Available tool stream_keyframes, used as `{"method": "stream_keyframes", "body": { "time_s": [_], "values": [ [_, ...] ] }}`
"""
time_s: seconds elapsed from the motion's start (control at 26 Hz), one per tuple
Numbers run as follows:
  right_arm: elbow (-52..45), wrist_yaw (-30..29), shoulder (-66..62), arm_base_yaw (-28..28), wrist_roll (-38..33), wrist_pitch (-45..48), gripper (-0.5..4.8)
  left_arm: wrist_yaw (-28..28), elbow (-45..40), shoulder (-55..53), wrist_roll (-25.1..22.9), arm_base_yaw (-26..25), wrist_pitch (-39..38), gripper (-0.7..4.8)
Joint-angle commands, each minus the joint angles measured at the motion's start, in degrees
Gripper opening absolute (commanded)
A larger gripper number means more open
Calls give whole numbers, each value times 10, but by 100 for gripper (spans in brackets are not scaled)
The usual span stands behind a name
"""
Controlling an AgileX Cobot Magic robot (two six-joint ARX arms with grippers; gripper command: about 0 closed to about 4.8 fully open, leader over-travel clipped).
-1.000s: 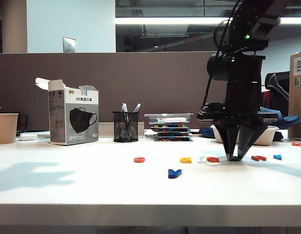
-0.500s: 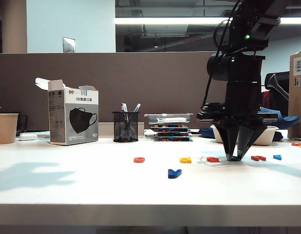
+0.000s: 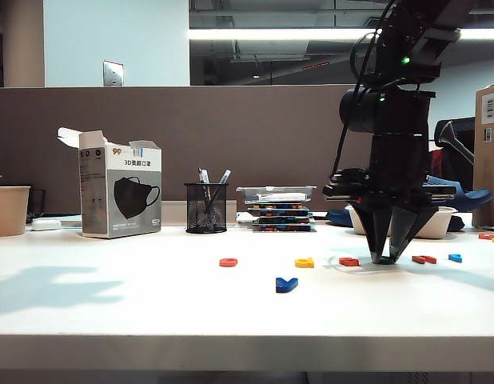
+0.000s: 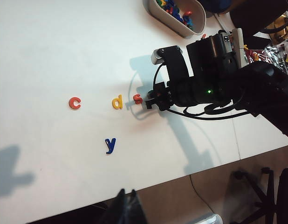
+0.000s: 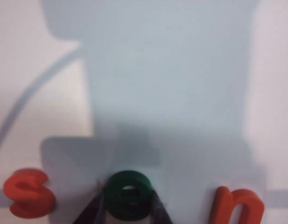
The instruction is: Select the appropriate letters from the row of letter magnets placed on the table to arrange into the word "yes".
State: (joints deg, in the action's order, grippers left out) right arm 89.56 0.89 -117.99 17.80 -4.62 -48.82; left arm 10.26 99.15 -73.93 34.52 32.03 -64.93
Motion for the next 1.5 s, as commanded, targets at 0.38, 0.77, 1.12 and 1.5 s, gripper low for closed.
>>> {"method": "stream_keyframes", "body": {
  "time_s": [0.38, 0.77, 1.12, 1.5],
  "values": [
    [-1, 5, -3, 0, 2, -2, 103, -1, 2, 2, -2, 1, 8, -5],
    [-1, 5, -3, 0, 2, 0, 102, -1, 2, 2, -2, 1, 8, -5],
    [-1, 5, -3, 0, 2, 1, 89, -1, 2, 2, -2, 1, 8, -5],
    [-1, 5, -3, 0, 2, -2, 89, -1, 2, 2, -2, 1, 8, -5]
  ]
}}
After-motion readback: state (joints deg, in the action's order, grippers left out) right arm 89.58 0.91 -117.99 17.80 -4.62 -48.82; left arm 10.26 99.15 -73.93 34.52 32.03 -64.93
